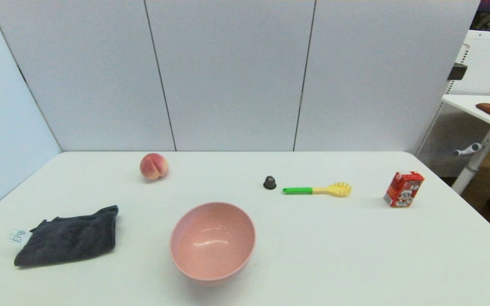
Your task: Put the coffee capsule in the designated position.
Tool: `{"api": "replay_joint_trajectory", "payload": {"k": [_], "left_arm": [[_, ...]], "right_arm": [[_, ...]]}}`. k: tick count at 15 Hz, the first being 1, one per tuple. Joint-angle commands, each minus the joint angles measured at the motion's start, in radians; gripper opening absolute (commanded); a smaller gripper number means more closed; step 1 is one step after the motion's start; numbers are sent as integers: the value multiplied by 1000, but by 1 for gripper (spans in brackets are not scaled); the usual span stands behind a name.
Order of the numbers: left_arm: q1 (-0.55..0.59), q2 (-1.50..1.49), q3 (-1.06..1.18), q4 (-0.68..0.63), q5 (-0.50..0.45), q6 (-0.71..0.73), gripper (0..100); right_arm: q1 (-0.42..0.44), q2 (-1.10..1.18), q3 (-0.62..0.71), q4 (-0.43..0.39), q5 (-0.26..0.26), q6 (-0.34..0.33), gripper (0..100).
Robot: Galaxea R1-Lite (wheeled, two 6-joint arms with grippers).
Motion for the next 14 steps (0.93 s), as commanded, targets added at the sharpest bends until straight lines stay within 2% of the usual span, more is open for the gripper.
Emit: {"api": "replay_joint_trajectory", "payload": {"k": [1, 7, 8, 10, 14], "left_arm": [[0, -2, 0, 0, 0, 0, 100], [3, 6, 0, -2, 2, -8, 100], [5, 97, -26, -17, 8, -11, 100], [-3, 374, -193, -67, 3, 3, 100], [-101, 930, -716, -72, -8, 208, 100]], "right_arm": [[0, 1, 0, -1, 0, 0, 100], [0, 1, 0, -1, 0, 0, 100], [0, 1, 0, -1, 0, -1, 100], [0, 1, 0, -1, 0, -1, 100], [0, 1, 0, -1, 0, -1, 100]]}}
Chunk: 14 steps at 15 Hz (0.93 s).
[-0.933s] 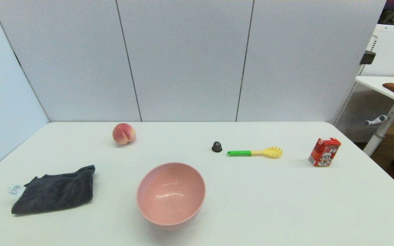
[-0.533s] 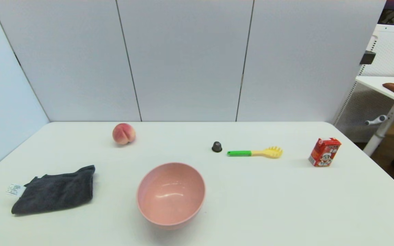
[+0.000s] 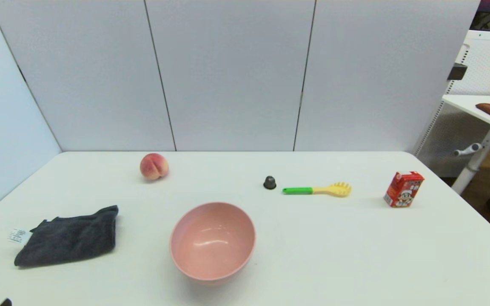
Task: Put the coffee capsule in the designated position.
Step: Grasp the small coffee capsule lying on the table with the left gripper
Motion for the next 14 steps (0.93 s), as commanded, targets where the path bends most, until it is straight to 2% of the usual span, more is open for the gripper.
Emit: {"api": "replay_joint_trajectory", "payload": {"k": [1, 3, 9, 11, 14], "left_arm": [[-158, 784, -679, -26, -44, 218, 100], [-262, 1023, -912, -27, -82, 241, 100], [-525, 1598, -1423, -39, -87, 235, 100], [-565, 1752, -1531, -41, -88, 234, 100], [-609, 1905, -1557, -62, -94, 229, 100]], "right_arm": [[0, 1, 0, 0, 0, -1, 100], [0, 1, 0, 0, 0, -1, 100], [0, 1, 0, 0, 0, 0, 100], [0, 1, 0, 0, 0, -1, 100], [0, 1, 0, 0, 0, 0, 100]]}}
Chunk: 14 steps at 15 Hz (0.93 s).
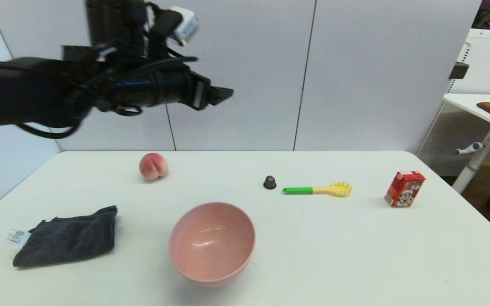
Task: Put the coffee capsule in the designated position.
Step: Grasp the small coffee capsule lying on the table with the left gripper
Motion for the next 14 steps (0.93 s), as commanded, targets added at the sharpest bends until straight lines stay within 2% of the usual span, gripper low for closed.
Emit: {"api": "replay_joint_trajectory", "payload": {"k": [1, 4, 14], "left_arm": [[-99, 342, -114, -37, -28, -10, 100], [-98, 400, -106, -28, -95, -24, 100], [-75, 449, -77, -26, -120, -19, 100]], "right_arm": [[0, 1, 0, 0, 0, -2, 100], [0, 1, 0, 0, 0, -2, 100], [0, 1, 0, 0, 0, -2, 100]]}}
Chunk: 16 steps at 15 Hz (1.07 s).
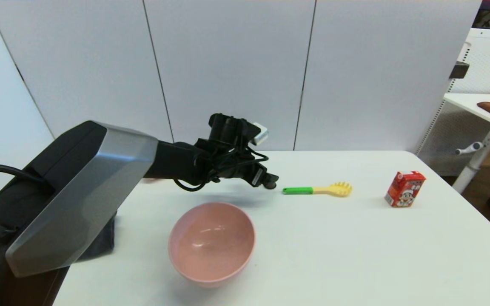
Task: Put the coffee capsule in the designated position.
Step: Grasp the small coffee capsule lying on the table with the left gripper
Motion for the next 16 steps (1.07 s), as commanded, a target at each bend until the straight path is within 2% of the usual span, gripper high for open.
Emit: {"api": "replay_joint_trajectory", "payload": {"k": [1, 16], "left_arm": [[0, 14, 1, -4, -2, 1, 100], [-9, 62, -13, -75, -2, 3, 100]], "right_arm": [[0, 1, 0, 0, 0, -2, 100], [0, 1, 0, 0, 0, -2, 100]]}}
